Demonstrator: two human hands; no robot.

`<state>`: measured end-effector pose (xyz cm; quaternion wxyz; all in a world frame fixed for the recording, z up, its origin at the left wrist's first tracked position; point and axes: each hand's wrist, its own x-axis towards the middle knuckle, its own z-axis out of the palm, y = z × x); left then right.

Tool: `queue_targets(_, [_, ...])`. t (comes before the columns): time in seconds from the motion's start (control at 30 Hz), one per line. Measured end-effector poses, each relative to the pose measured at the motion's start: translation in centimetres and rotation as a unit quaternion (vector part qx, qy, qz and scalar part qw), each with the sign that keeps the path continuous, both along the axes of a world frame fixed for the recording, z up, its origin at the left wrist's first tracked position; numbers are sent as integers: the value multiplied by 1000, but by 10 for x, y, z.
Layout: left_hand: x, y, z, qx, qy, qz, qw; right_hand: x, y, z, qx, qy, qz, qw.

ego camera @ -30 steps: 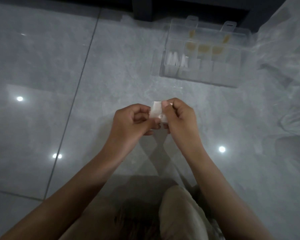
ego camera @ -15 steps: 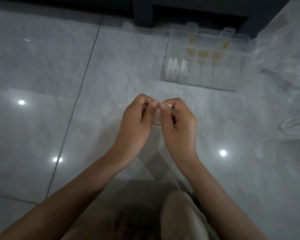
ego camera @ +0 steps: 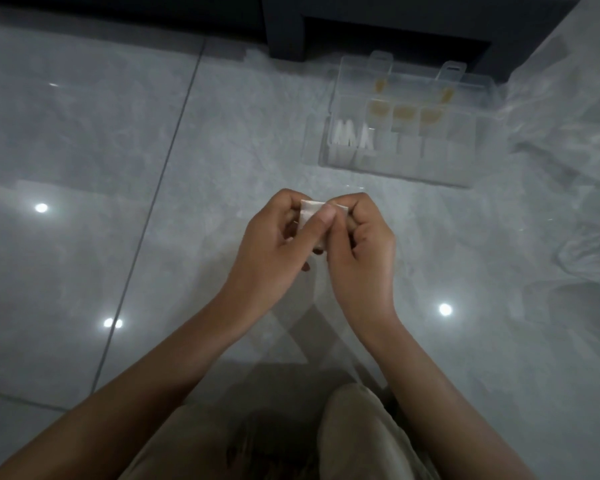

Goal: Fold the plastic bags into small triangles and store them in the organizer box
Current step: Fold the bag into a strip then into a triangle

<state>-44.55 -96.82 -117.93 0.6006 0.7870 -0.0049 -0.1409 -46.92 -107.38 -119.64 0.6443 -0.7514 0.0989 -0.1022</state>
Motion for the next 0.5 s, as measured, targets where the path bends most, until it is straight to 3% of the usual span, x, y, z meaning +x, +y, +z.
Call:
queue_targets(0.13, [4,-3,-1,-18,3,15,1000,1,-1,4,101,61,-35,992])
queue_targets(0.23, [5,-1,-2,-3,-22,24,999,1,-3,1,181,121,-5,976])
queue_targets(0.4, [6,2,-7,6,-19,45,999,9,-17,-9,345,224,56,910])
queue_targets(0.43, [7,4,-8,2,-14,48,999,15,-23,-12,329,220,49,917])
queue_targets(0.5, [7,8,-12,16,-2,29,999,31,-41,-15,193,187,15,963])
